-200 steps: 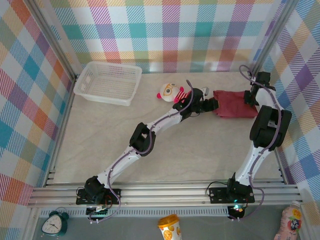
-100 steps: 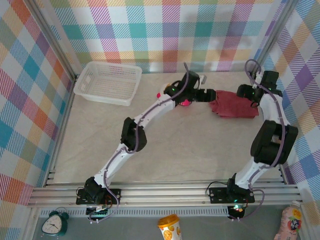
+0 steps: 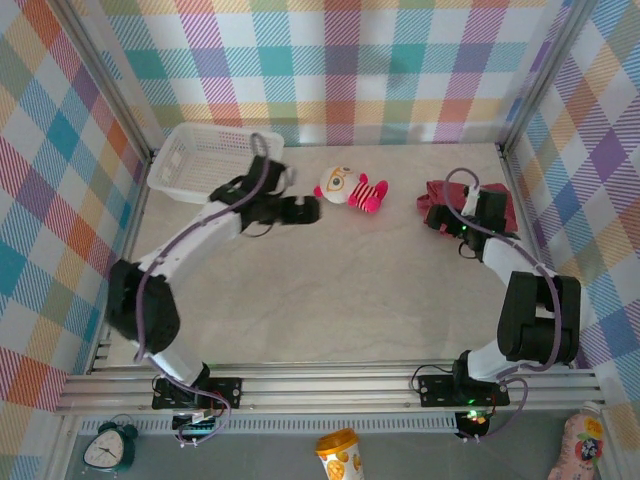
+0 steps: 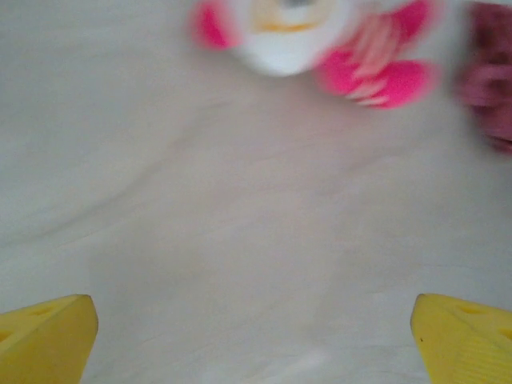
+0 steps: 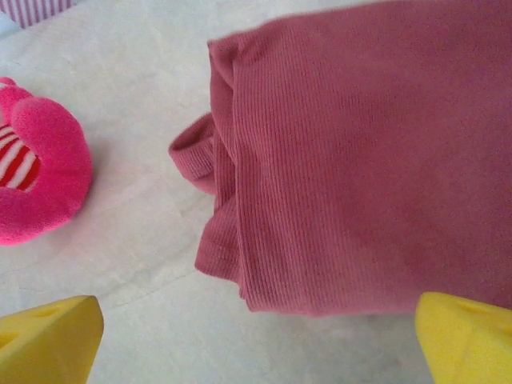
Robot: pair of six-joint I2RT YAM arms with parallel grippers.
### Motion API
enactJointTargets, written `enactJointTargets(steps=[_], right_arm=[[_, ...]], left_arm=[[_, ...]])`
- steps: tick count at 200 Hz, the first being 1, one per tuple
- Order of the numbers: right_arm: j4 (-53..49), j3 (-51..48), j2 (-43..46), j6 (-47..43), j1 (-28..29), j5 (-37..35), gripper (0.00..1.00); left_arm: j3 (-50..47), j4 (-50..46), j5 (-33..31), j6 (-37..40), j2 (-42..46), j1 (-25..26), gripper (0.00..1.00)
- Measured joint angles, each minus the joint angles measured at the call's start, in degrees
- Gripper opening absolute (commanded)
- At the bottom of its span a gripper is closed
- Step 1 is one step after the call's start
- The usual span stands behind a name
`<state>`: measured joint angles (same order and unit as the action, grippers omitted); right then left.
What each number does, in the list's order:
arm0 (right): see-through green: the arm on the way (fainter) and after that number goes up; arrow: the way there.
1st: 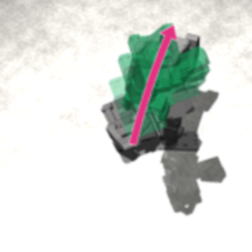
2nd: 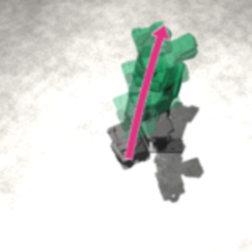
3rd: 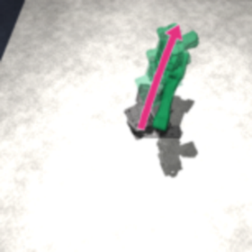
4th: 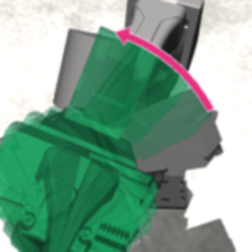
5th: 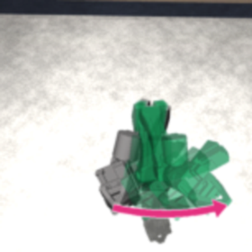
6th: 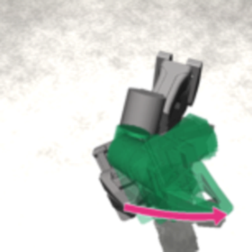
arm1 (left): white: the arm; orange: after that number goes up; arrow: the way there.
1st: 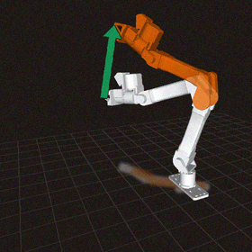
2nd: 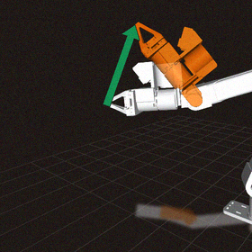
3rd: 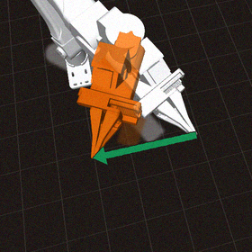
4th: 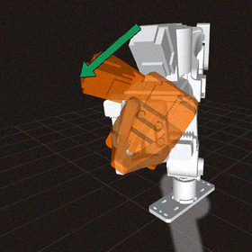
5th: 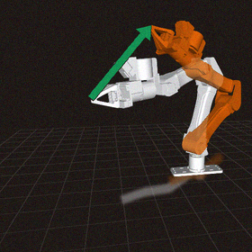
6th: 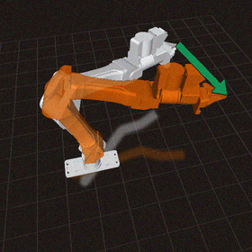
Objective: Fold and stack the tank tops
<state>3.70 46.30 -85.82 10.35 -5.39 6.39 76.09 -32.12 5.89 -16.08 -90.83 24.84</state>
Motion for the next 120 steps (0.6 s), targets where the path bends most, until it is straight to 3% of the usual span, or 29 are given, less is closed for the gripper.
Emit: enactJointTargets(steps=[54,84,120], right_arm=[[11.5,-4.3,0.0,1.7,5.0,-6.9,0.99],[14.6,-5.1,0.1,1.3,5.7,-10.8,0.99],[15.6,-8.4,3.2,-2.5,6.7,-15.4,0.99]], left_arm=[[-23.8,11.2,-10.0,3.1,15.9,-15.1,1.0],[-27.1,19.1,-11.5,4.5,11.8,-19.0,1.0],[-27.2,27.9,-11.6,8.2,3.2,-19.1,1.0]])
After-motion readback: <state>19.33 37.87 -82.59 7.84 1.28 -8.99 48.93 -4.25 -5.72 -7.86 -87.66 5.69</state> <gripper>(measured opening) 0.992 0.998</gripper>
